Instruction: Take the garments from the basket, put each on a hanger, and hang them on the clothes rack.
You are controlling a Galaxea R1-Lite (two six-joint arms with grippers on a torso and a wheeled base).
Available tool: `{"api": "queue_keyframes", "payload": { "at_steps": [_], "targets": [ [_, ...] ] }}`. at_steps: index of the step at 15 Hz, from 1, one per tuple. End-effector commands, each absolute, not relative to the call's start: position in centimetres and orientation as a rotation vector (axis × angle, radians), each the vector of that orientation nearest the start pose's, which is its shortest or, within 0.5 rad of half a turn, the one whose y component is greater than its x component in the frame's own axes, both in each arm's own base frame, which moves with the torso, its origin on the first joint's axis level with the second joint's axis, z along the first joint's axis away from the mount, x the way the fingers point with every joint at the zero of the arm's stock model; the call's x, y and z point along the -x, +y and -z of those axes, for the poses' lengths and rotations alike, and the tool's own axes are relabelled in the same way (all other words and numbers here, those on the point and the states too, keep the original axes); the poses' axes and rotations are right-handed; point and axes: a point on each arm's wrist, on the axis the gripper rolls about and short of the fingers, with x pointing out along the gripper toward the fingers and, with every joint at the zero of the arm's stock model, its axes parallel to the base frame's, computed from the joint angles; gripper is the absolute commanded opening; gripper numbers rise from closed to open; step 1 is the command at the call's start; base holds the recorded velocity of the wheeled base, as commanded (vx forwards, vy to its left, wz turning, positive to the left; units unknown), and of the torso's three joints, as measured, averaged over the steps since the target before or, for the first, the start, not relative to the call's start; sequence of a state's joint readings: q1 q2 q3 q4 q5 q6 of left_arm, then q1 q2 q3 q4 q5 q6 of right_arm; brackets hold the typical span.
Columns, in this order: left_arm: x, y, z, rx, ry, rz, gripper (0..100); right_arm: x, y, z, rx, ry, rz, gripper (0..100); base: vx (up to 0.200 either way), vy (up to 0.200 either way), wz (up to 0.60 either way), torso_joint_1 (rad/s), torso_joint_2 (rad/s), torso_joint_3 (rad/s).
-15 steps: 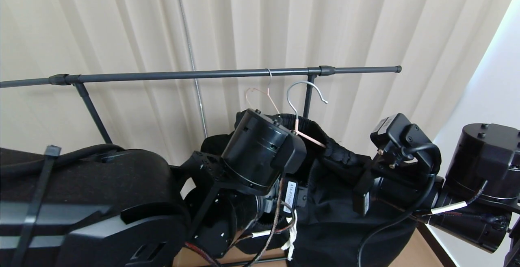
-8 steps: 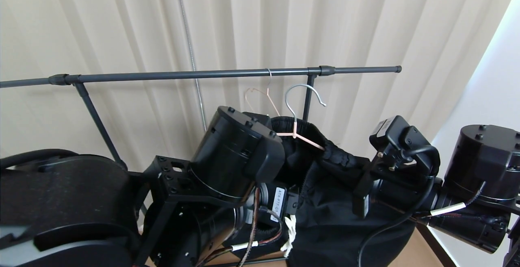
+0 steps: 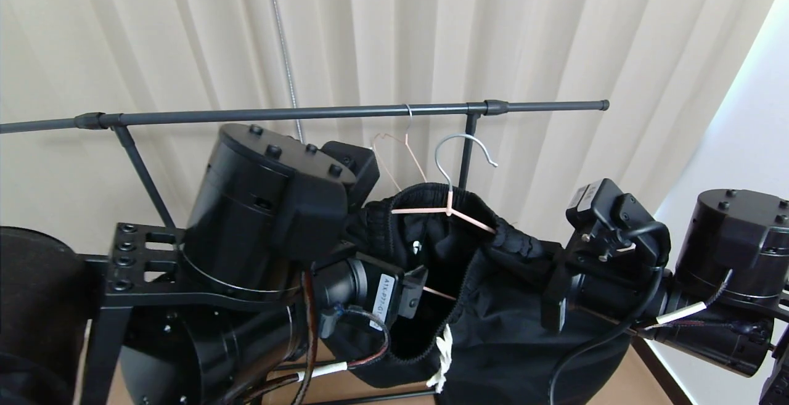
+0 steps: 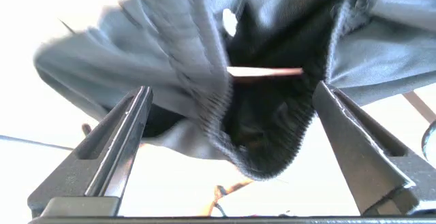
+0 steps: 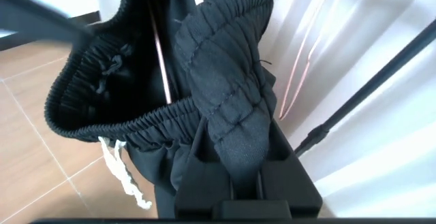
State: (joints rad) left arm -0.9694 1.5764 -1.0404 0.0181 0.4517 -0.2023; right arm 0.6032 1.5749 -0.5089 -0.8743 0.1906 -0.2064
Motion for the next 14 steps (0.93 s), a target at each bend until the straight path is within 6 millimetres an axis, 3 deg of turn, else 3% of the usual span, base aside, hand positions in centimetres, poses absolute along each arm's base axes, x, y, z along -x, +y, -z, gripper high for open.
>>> {"api": "queue_keyframes", "payload": {
  "at_steps": [1,4,7,11,14],
  "targets": [
    [-16.1,-19.1,-24.4,-0.203,0.393,0.438,100,-20.9,14.2,-15.9,0.232,0.130,-0.824,0,0.000,0.000,0.00,0.000,0.00,0.000],
    [-17.4,-16.8,-25.2,-0.323,0.352,0.420,100,-20.8,13.8,-15.5,0.222,0.144,-0.895,0,0.000,0.000,0.00,0.000,0.00,0.000],
    [-18.9,-15.3,-24.9,-0.430,0.352,0.517,100,-20.7,13.3,-15.2,0.215,0.151,-0.931,0,0.000,0.000,0.00,0.000,0.00,0.000],
    [-21.0,-13.7,-24.1,-0.567,0.299,0.831,100,-20.5,13.2,-15.1,0.211,0.152,-0.962,0,0.000,0.000,0.00,0.000,0.00,0.000],
    [-23.4,-13.1,-22.2,-0.697,0.300,0.904,100,-20.5,13.2,-15.1,0.210,0.152,-0.967,0,0.000,0.000,0.00,0.000,0.00,0.000]
  ]
}}
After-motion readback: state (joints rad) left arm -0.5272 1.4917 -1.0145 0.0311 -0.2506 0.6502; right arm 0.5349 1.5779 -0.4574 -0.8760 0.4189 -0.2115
